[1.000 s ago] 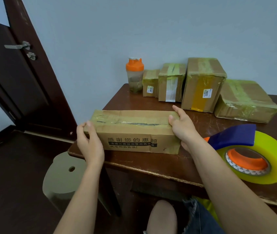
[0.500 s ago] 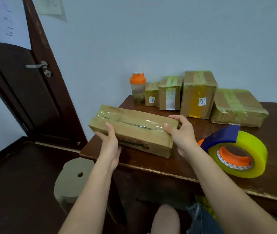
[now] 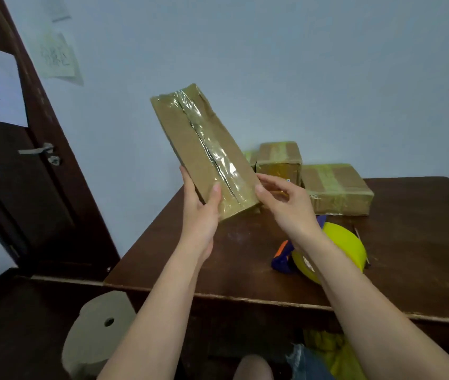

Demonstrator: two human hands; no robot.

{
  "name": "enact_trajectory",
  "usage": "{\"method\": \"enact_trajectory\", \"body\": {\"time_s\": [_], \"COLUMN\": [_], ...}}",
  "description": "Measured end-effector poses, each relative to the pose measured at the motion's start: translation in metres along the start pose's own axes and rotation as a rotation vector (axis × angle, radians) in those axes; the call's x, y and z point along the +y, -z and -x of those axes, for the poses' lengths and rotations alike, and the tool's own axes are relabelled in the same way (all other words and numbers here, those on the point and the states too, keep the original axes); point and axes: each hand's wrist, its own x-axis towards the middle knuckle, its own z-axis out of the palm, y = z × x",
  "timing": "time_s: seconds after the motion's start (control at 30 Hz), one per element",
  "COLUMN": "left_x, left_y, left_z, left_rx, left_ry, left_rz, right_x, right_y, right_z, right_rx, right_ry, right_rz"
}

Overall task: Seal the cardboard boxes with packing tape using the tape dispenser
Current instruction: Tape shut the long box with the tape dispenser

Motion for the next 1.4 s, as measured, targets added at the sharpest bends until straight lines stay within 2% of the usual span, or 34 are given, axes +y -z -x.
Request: {"method": "enact_trajectory", "body": {"time_s": [0.07,0.2,0.4,0.57,0.63,0.7,0.9,1.2,1.3,1.4], "left_x": [0.007,0.008,0.017,0.005,-0.012,-0.037,-0.079,-0.125,-0.134,-0.143], "left_y": [-0.016,-0.060,-0.136,-0.215,-0.246,-0.272,-0.313,-0.331,-0.333,-0.334], "left_z": [-0.006,-0.012,-0.005,0.001,0.013,0.025,0.058,0.048,0.048,0.059], "left_rx": [-0.031,-0.091,-0.171,-0.416,-0.510,-0.523,-0.535,-0.542,-0.512,-0.391], "left_ry": [-0.029,0.053,-0.137,-0.162,-0.097,0.009,0.269,0.408,0.372,0.245], "left_rz": [-0.020,-0.037,-0.265,-0.327,-0.355,-0.375,-0.335,-0.322,-0.378,-0.508], "right_x": [-0.011,-0.032,-0.032,-0.008,0.007,0.022,0.073,0.119,0.129,0.139], "right_y": [0.014,0.043,0.107,0.173,0.201,0.224,0.274,0.298,0.305,0.311], "right_z": [0.002,0.005,0.002,-0.010,-0.008,-0.003,0.010,-0.005,-0.004,0.002], "right_rx": [-0.012,-0.002,0.267,0.537,0.621,0.692,0.686,0.514,0.478,0.605], "right_ry": [0.052,0.129,0.215,0.085,0.036,-0.016,-0.195,-0.324,-0.370,-0.330], "right_rz": [0.009,0.012,0.029,-0.078,-0.078,-0.041,0.098,0.297,0.344,0.403]}}
